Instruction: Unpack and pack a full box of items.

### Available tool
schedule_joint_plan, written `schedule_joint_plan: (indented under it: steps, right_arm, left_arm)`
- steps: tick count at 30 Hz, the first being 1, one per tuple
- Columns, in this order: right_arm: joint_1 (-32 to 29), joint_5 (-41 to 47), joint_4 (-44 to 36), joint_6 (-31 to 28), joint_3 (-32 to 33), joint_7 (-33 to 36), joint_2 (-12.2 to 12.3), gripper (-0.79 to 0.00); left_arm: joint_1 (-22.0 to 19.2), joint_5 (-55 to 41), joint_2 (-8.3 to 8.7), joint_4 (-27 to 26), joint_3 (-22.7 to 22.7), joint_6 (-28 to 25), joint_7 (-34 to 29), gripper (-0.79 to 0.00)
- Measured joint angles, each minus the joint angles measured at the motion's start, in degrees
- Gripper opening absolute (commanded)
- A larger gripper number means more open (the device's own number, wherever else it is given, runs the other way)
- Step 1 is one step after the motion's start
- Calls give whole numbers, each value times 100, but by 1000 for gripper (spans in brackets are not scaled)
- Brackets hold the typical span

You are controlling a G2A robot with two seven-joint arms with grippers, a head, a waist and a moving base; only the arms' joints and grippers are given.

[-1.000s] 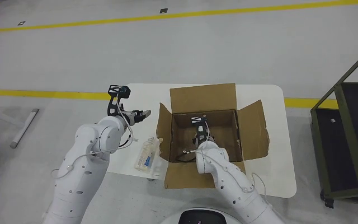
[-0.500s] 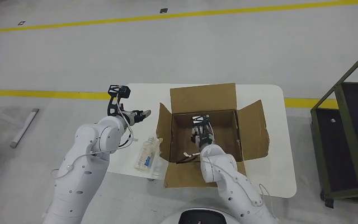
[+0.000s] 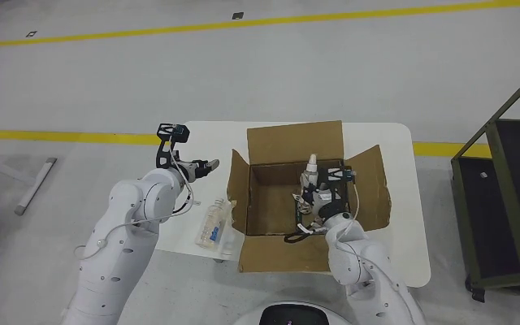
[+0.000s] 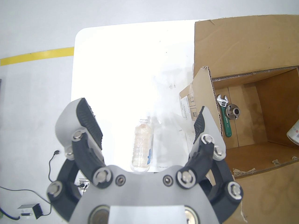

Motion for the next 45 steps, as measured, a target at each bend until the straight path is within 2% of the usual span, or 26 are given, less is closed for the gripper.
schedule_joint_plan:
  steps: [9, 13, 16, 23, 27, 31, 34, 37, 45]
  right_arm:
    - [-11, 9, -32, -24, 10, -38, 1, -785]
    - [-125, 212, -459, -47, 324, -120, 26, -785]
    - [-323, 507, -1021, -35, 839, -84, 66, -785]
    - [-1122, 1398, -2445, -55, 2546, -199, 142, -785]
    - [-1609, 1551, -2682, -72, 3402, -189, 166, -785]
    - [-2046, 969, -2445, -51, 3955, 112, 207, -785]
    - [-2195, 148, -2158, -187, 3915, 524, 253, -785]
    - [-2215, -578, -1833, -329, 3587, 749, 277, -785]
    - [-1844, -1670, -722, -519, 2664, 1004, 290, -785]
  left_arm:
    - [0, 0, 0, 0, 0, 0, 0, 0]
    - [0, 0, 0, 0, 0, 0, 0, 0]
    - [0, 0, 0, 0, 0, 0, 0, 0]
    - [0, 0, 0, 0, 0, 0, 0, 0]
    - [0, 0, 0, 0, 0, 0, 0, 0]
    - [0, 0, 0, 0, 0, 0, 0, 0]
    - [0, 0, 0, 0, 0, 0, 0, 0]
    - [0, 0, 0, 0, 0, 0, 0, 0]
    - [0, 0, 0, 0, 0, 0, 0, 0]
